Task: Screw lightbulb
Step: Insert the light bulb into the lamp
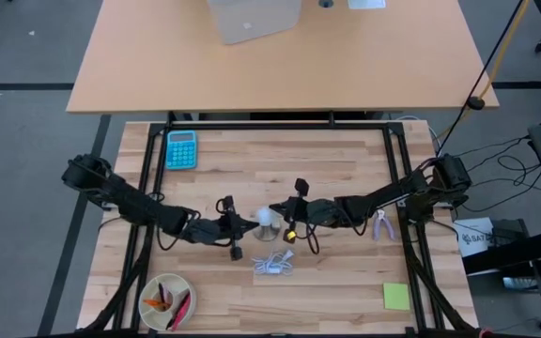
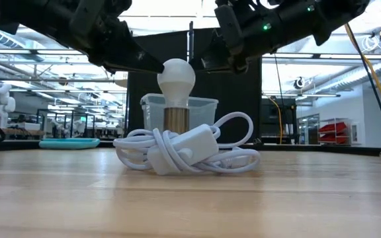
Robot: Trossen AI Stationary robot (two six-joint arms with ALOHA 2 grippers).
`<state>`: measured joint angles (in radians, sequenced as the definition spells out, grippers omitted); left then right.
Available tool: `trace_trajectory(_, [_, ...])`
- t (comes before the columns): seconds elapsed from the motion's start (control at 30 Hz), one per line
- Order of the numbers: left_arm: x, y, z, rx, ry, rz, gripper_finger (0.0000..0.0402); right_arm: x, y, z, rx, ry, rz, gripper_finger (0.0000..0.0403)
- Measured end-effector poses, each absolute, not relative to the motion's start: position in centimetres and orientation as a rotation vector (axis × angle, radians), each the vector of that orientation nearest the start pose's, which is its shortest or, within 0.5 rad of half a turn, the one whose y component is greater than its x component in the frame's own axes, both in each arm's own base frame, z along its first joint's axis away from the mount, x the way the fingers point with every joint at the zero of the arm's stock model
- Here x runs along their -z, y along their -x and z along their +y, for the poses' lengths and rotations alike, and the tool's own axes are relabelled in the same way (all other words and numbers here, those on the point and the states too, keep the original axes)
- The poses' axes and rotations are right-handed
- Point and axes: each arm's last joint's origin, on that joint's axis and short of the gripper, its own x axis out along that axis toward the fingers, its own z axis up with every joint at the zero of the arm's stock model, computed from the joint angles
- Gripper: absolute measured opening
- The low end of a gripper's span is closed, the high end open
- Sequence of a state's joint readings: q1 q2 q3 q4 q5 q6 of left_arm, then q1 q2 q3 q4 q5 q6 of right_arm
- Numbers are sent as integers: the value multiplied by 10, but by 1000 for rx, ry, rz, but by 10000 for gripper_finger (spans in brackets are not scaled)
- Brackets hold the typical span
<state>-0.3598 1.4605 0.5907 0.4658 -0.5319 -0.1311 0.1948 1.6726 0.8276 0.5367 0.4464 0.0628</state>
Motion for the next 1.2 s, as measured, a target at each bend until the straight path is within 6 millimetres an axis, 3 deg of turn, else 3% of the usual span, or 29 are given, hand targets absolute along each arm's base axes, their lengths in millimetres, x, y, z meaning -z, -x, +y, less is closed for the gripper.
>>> trace_trajectory(0.7, [-179,-273,-61,-296,-41,368,0,-187,-330,79,318,35,346,0])
trace_trajectory(0.83, [-179,-275,-50,-362,-19,365,0,-187,-329,88,230,11,351,0])
trace_trajectory(0.93, [-178,-276,-43,-374,-3,375,0,-176,-325,92,204,38,414,0])
trace_trajectory(1.03, [-178,-277,-39,-378,6,375,0,-185,-327,93,229,12,366,0])
trace_trajectory(1.2, [-184,-275,-42,-364,-31,355,0,-179,-323,96,242,24,412,0])
